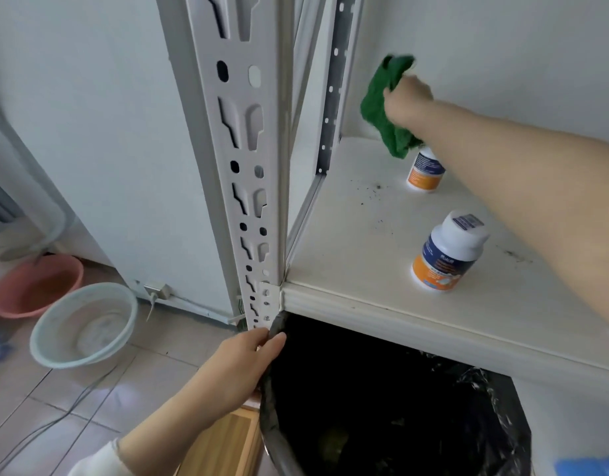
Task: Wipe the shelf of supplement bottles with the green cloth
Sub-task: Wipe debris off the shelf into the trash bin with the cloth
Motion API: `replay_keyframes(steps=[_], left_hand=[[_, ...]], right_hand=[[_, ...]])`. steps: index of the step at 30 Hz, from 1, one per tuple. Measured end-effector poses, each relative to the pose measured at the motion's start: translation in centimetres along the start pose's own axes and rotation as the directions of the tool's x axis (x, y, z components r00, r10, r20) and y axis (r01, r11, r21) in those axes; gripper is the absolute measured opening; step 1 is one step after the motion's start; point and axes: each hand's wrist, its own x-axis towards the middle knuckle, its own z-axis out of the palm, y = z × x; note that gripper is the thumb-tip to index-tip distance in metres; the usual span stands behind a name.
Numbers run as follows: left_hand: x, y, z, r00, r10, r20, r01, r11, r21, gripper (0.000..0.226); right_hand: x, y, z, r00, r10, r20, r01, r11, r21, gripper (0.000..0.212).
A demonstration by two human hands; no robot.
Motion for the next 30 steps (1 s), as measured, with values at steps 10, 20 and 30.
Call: replay_keyframes(steps=[10,20,30], left_hand=[[0.5,0.0,0.1,1.0,0.012,-0.011,-0.012,1.0,0.006,0.049],[0.5,0.0,0.1,0.999,0.053,-0.01,-0.053,0.998,0.025,0.053],[0.6,0.0,0.3,0.999,0.05,-0.01,-0.05,0.998,-0.025,0.046]], right_hand=[[-1.6,0.2,2.3,0.828,0.121,0.548,0.147,0.896,-0.42,0.058],[-6.6,-1.4,1.5,0.83,0.025,0.557,0.28,0.846,-0.455,0.047],[-10.9,-1.3,2.6,0.844,0.01,0.537,0.267,0.86,-0.436,0.042]])
